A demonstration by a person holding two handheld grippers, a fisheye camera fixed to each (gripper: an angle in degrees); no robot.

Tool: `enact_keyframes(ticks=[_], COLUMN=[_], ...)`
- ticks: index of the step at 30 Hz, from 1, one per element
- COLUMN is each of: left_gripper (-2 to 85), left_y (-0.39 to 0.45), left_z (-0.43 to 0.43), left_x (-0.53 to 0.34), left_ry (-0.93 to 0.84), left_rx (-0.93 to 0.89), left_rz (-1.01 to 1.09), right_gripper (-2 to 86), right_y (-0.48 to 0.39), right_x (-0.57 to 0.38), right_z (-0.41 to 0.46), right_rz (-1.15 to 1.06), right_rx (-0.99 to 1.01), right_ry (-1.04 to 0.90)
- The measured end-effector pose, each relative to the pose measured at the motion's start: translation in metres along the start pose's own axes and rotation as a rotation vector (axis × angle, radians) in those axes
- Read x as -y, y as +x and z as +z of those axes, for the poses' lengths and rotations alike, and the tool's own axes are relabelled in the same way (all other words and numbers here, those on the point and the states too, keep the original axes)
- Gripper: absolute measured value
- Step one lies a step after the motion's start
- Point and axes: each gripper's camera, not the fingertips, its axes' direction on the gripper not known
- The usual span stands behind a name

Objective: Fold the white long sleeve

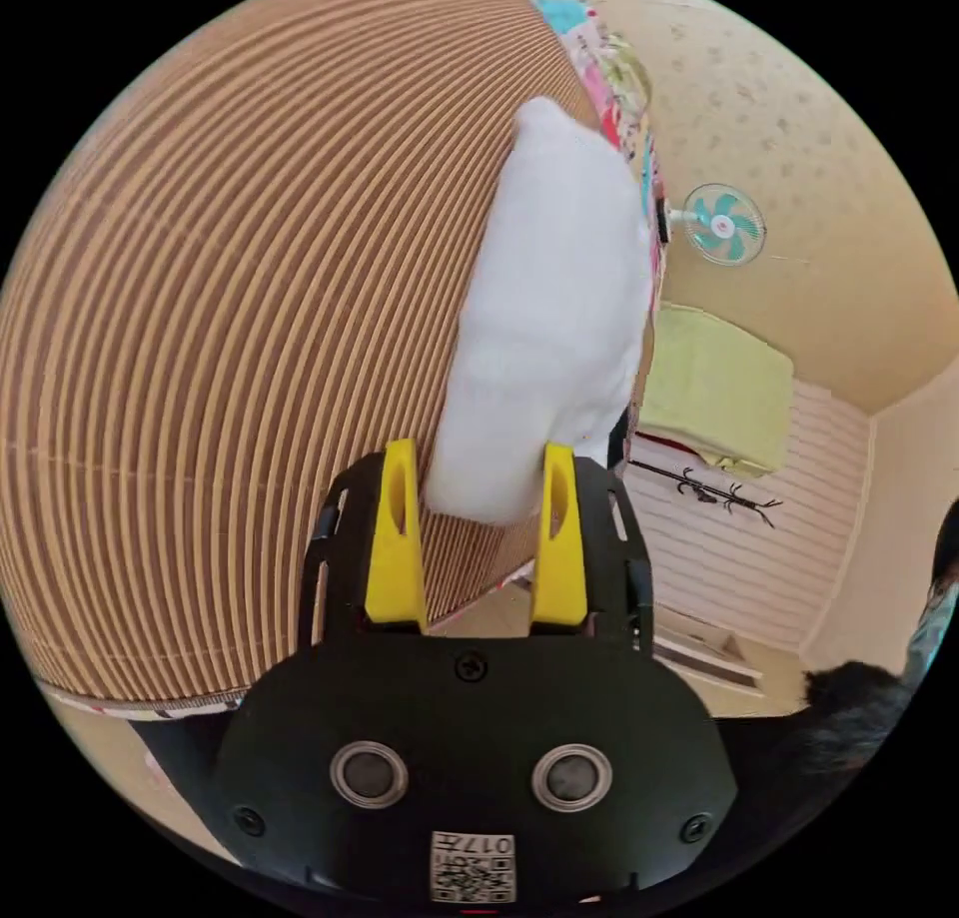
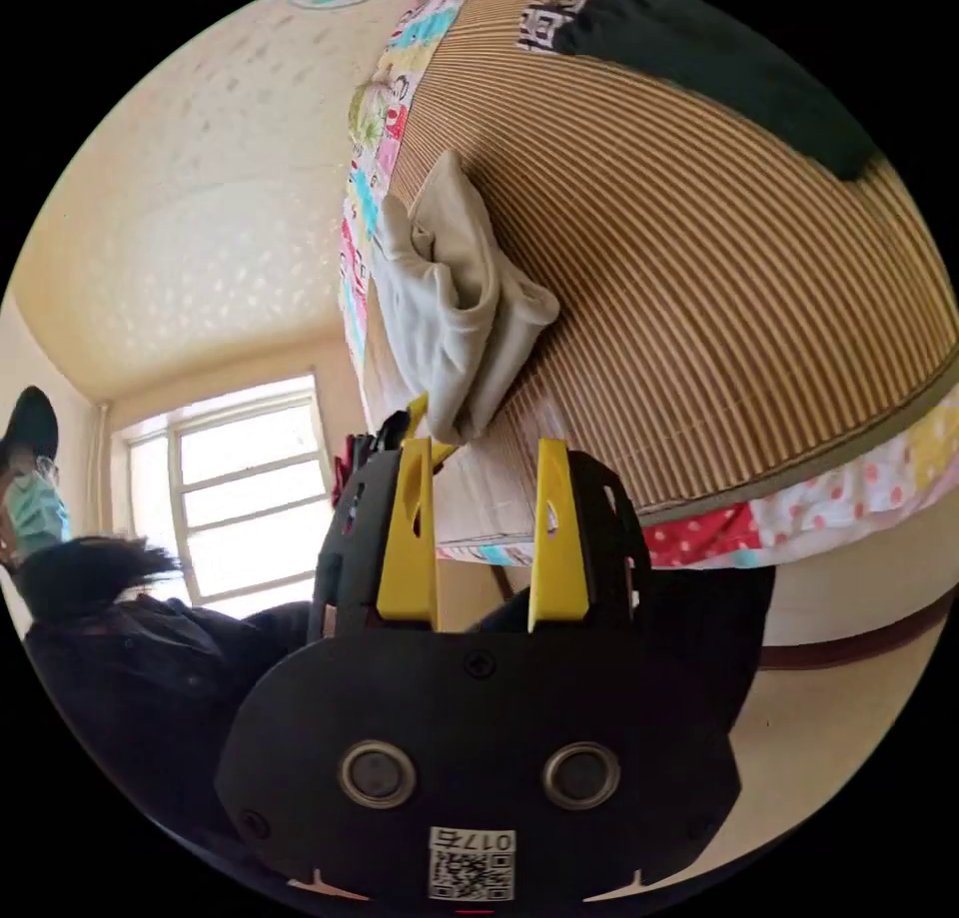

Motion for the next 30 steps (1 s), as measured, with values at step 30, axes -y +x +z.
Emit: enact_keyframes(ticks=[30], left_gripper=[10.8], left_y=[-0.009], left_z=[-0.287], left_x=[-0.401], left_ry=[0.813], left_rx=[0.157], left_rz=[-0.001], right_gripper=[11.8], right_y=[-0.420], right_x=[-0.138], right_z=[0.621], right_rz=[-0.336], right_rx=[0.484], right_ry=[-0.572])
